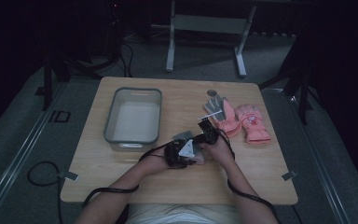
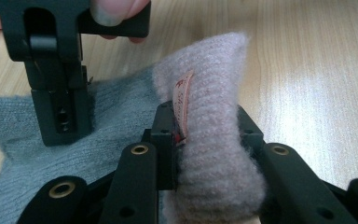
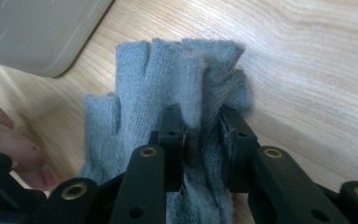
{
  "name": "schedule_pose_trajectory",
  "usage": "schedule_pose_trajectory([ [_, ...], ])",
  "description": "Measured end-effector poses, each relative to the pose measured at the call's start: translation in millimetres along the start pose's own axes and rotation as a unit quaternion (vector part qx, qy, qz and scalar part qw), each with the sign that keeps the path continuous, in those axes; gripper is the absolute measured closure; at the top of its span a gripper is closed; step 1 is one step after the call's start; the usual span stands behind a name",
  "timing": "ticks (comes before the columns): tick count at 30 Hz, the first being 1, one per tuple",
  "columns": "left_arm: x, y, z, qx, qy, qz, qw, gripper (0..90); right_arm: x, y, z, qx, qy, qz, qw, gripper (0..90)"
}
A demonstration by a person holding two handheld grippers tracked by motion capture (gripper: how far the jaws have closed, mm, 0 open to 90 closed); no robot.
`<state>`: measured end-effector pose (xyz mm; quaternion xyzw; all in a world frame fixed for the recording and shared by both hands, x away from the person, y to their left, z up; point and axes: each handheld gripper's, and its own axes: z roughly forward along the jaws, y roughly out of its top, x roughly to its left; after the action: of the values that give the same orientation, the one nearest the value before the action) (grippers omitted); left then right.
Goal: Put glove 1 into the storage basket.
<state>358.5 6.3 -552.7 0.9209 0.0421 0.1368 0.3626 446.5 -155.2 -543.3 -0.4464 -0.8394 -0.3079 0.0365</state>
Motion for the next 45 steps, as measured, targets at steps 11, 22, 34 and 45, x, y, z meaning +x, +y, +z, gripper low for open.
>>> schedule_pose_trajectory([
  [11,-1.8,14.4,-18.0,0.017,0.040,0.020,0.9989,69.1,16.6,6.2,-25.6,-0.043,-0.023,-0.023,0.9986,75.7],
  [22,13.1,38.4,-53.4,0.013,0.063,0.042,0.9970,69.1,34.2,27.8,-62.9,-0.090,-0.025,-0.045,0.9946,75.8],
  [34,31.0,39.4,-84.1,0.022,0.074,0.041,0.9962,69.0,52.4,56.6,-72.4,-0.107,-0.018,-0.064,0.9920,75.8],
  [45,42.1,31.5,-112.4,0.041,0.103,0.043,0.9929,69.1,79.4,86.8,-72.3,-0.112,-0.012,-0.086,0.9899,75.9],
])
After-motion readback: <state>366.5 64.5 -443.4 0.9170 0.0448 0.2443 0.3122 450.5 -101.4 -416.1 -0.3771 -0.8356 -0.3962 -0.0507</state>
